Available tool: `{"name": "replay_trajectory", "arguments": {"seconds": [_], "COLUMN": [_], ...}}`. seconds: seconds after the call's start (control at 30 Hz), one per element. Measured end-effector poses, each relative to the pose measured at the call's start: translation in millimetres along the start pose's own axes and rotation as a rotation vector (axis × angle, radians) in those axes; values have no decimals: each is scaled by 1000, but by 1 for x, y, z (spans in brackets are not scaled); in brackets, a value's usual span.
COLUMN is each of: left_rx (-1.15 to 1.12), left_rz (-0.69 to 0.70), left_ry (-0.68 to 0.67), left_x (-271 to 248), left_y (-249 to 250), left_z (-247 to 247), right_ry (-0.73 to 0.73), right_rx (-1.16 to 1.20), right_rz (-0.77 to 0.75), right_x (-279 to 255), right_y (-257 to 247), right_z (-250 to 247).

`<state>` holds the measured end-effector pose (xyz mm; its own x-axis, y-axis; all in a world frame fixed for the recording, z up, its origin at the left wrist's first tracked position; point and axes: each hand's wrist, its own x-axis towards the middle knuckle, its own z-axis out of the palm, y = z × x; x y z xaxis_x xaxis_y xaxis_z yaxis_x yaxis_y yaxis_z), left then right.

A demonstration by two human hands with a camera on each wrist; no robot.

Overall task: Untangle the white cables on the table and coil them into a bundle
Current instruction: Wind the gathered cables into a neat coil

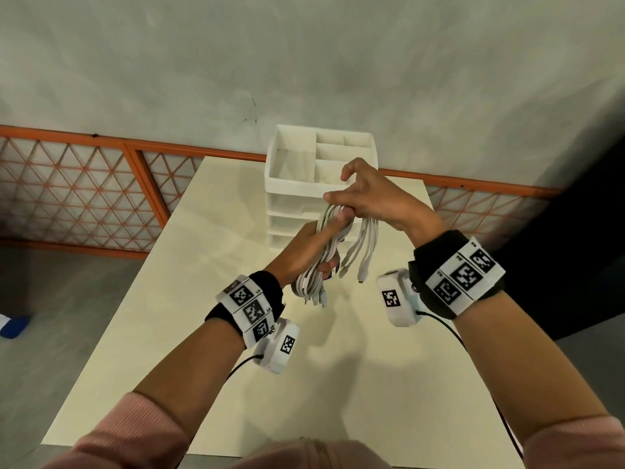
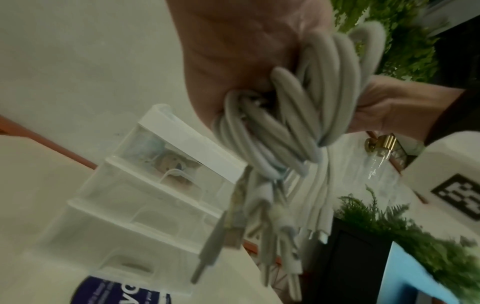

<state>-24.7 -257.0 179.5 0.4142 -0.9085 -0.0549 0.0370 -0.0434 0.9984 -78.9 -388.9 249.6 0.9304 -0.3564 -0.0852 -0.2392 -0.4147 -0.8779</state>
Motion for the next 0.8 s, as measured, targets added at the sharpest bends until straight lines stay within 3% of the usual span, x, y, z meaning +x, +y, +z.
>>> {"name": "replay_trajectory", "arguments": {"seconds": [0.2,0.43,0.6,0.7,0.8], "left_rx": [148,-13,-53,-30,-32], "left_rz": [-29,-7,76,114,144], "left_ry": [9,53,148,153,206], "left_x": [3,11,13,16,19], "left_y": [-2,-5,-4,-4,-5], "left_z": [-9,-23,-14,-12,-17], "right_ry": [66,95,387,541,430], "right_rx": [-118,59,141,68,-31], "right_rz": [-40,-129,-143,-134,-124], "right_x": [5,-6,-1,-3,-2], "right_y": [2,51,58,52,48], "right_z": [-2,-8,42,53,53]}}
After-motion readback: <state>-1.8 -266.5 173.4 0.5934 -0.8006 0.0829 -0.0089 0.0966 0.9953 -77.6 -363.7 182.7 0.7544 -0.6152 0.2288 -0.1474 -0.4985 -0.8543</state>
